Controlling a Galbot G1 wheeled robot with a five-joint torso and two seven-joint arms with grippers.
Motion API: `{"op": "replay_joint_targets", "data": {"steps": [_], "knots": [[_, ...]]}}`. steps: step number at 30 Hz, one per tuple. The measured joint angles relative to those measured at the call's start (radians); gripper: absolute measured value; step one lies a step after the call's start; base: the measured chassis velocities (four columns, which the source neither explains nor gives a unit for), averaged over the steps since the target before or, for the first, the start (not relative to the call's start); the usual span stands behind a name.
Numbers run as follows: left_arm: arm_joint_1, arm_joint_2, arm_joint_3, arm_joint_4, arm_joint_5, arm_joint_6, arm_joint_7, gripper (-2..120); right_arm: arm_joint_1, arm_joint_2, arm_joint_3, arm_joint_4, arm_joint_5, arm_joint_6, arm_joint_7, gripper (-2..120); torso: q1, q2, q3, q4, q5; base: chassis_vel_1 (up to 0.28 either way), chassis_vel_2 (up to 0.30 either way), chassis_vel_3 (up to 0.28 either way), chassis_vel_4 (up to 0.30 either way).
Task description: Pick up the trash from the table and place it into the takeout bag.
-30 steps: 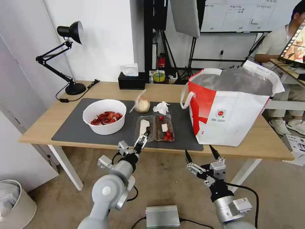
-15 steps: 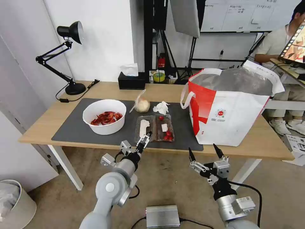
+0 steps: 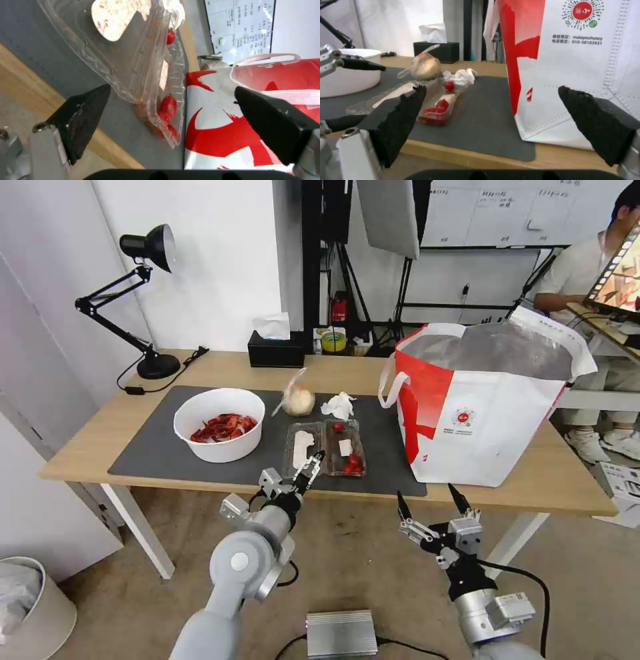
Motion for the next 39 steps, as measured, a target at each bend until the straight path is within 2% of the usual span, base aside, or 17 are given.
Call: {"op": "replay_joint_targets", "data": {"steps": [13, 25, 39], "knots": [[-0.007, 0.000, 0.002, 0.006, -0.001, -0.002, -0.011, 100, 0.007, 0.003, -0.002, -0.017, 0.000, 0.002, 0.001, 100, 0.000, 0.000, 0.000, 0.0000, 0.0000, 0.000, 0.000, 0.000, 0.000], [-0.008, -0.002, -0.004, 0.005, 0.009, -0.041, -0.002, 100, 0.010, 0.014, -0.013, -0.036, -0.007, 0.010, 0.000, 100, 0.000, 0.000, 0.000, 0.0000, 0.0000, 0.000, 0.000, 0.000, 0.000], [-0.007, -0.001, -0.005, -0.004, 0.030, -0.075, 0.060, 100, 0.012, 0.021, -0.028, -0.050, -0.015, 0.025, -0.004, 100, 0.000, 0.000, 0.000, 0.0000, 0.0000, 0.000, 0.000, 0.000, 0.000]]}}
